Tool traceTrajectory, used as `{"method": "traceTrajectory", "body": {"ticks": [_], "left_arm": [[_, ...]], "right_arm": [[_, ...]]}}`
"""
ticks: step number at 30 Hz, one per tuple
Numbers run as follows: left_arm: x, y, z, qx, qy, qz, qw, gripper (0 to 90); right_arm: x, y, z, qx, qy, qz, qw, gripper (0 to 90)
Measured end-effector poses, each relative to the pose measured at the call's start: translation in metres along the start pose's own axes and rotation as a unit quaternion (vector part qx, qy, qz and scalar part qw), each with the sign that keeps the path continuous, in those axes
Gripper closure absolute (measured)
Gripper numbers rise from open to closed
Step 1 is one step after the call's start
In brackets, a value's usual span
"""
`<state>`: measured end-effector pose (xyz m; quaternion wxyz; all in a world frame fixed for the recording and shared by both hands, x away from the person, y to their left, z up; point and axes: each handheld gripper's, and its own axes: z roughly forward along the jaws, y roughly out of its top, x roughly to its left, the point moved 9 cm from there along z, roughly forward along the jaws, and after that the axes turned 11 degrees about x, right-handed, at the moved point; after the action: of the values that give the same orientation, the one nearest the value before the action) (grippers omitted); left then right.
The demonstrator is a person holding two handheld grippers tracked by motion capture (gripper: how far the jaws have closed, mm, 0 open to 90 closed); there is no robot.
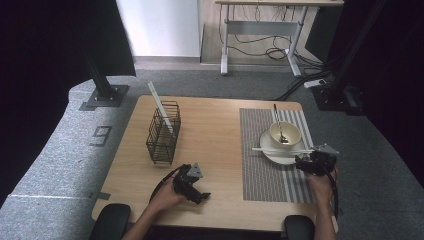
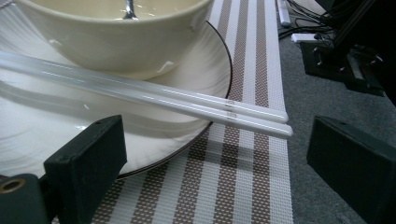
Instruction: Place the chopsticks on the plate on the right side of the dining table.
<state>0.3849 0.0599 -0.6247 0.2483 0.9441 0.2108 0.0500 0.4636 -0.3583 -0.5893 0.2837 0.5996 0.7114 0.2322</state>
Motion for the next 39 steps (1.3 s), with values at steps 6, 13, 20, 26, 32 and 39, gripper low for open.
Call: {"method": "traceTrajectory", "body": {"ticks": [6,13,20,26,32,39], "left_arm": [[0.0,0.0,0.0,0.0,0.0,0.0,1.0,0.0],[0.0,0.0,0.0,0.0,0.0,0.002,1.0,0.0],[0.0,0.0,0.0,0.0,0.0,0.002,1.0,0.0],[0.0,0.0,0.0,0.0,0.0,0.002,1.0,0.0],[0.0,0.0,0.0,0.0,0.0,0.002,1.0,0.0],[0.0,0.0,0.0,0.0,0.0,0.002,1.0,0.0]], "right_arm": [[-0.005,-0.003,0.007,0.0,0.007,0.013,0.9999,5.5],[-0.005,-0.002,0.012,0.0,0.017,0.02,0.9996,6.9],[-0.004,-0.002,0.015,0.003,0.025,0.023,0.9994,8.3],[-0.002,-0.003,0.016,0.004,0.029,0.024,0.9993,8.8],[-0.002,-0.003,0.016,0.004,0.03,0.024,0.9993,8.8],[0.002,0.001,0.002,-0.007,0.027,0.017,0.9995,10.7]]}}
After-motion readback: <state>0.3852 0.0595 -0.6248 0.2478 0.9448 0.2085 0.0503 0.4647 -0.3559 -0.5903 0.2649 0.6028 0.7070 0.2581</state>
